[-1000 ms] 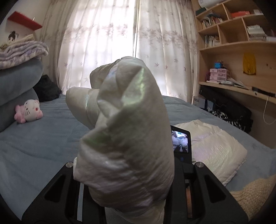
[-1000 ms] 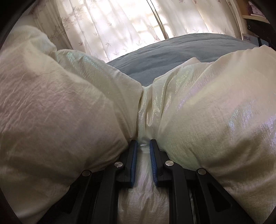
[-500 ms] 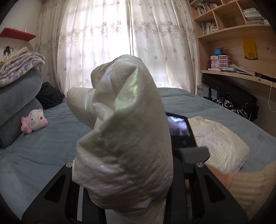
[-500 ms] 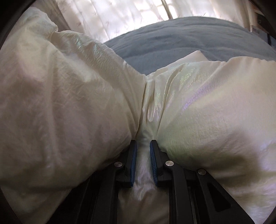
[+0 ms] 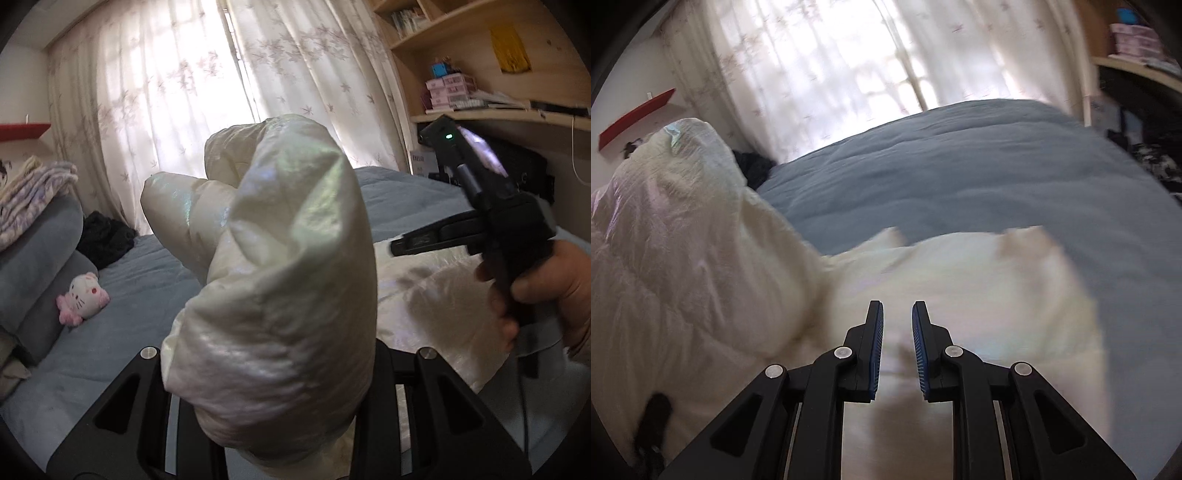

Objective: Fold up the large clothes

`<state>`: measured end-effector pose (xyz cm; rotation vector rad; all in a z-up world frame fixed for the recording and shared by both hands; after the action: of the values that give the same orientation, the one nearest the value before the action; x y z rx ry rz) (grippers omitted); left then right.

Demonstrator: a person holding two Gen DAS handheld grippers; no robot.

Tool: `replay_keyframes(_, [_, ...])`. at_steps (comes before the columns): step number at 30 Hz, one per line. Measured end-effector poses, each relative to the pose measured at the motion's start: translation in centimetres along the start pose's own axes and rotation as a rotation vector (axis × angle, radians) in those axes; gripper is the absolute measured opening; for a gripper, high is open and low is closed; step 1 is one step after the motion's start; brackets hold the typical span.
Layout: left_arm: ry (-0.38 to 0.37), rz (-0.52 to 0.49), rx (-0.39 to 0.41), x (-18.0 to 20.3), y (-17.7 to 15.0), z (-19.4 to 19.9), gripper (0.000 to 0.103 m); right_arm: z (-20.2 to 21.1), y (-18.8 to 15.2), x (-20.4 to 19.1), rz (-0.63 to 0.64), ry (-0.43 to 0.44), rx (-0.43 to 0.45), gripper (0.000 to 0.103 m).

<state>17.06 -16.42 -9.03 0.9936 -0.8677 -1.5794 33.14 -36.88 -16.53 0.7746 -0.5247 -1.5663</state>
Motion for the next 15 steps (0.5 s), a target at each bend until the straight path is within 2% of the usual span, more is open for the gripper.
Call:
replay_keyframes(5, [-0.005,-0.145,-0.027,7.3,0.5,-0.6,0.027,1.7,-4.0,7.8,-0.166,-0.060,-0.024,0.017])
replay_keyframes(8, [-0.027,-0.246,-0.059,12.5,0.1,-1.1,0.027,1.8,-6.8,10.2,-0.227,-0.057,-0.061,0.017])
replay_keyframes(12, [-0.052,-0.372,-0.092,18.9,-1.5,-1.9,0.027,1.0,-9.8,11.9,-0.341,0.054,-0.088,0.016])
replay_keyframes(15, [-0.034,-0.480,-0.097,23.0,-3.5,-2.6,0.028,0.4,-10.4,12.6,-0.382,0.123,-0.116,0.016])
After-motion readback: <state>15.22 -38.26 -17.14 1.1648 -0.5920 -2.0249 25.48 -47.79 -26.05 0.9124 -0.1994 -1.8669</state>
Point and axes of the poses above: each gripper's, at about its wrist camera, not at the fingertips, and z roughly against the way its jaws point, x to its right, y to its top, the point moved 3 cm from there along -z, roughly the way its jaws point, and after that the axes turned 7 degrees about z, right-handed, at the moved point
